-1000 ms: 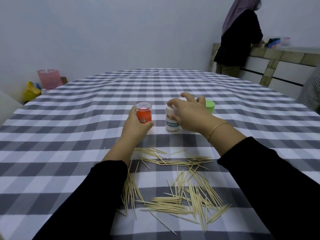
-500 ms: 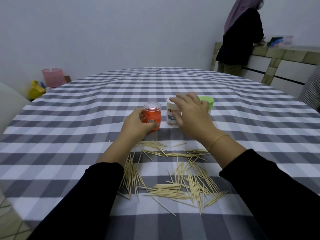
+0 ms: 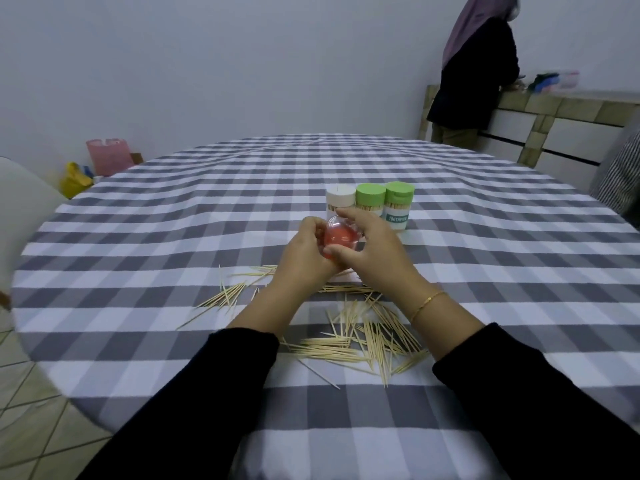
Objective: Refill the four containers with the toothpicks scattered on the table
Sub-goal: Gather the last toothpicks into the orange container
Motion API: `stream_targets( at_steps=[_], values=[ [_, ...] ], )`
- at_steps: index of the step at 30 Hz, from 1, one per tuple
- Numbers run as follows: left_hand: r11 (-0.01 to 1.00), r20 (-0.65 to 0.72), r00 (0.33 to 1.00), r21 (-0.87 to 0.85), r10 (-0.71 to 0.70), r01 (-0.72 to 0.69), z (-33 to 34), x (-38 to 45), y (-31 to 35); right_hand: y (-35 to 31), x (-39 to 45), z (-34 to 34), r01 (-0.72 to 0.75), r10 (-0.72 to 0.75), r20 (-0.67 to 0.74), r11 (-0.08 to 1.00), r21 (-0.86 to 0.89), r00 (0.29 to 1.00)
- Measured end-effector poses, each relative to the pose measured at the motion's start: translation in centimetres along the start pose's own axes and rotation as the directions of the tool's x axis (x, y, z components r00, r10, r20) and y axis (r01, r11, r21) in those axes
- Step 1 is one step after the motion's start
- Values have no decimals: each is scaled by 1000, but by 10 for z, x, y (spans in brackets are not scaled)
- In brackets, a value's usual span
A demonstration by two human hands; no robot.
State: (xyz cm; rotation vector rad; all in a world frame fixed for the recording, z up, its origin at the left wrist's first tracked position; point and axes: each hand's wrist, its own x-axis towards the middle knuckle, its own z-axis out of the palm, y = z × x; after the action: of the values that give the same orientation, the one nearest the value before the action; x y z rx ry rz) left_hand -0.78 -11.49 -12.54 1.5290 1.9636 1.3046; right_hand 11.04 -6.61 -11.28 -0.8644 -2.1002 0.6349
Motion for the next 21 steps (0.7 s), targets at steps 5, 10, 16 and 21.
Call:
stream_targets(
  at_steps=[5,10,16,21],
  values=[
    [970,-137,990,244,33,1,14,1,-8,11,-7,11,29,-30,-21,999,-28,999],
    [967,-123,992,253,10,22,16,4,-12,15,-6,12,14,-15,-16,999,-40,1000],
    [977,-35,999,210,-30,36,18,-1,-13,14,0,-2,-126,128,87,992,-25,988],
    [937,-11,998,342,-63,63,19,2,-13,9,10,-8,-162,179,156,980,-115,971]
  ],
)
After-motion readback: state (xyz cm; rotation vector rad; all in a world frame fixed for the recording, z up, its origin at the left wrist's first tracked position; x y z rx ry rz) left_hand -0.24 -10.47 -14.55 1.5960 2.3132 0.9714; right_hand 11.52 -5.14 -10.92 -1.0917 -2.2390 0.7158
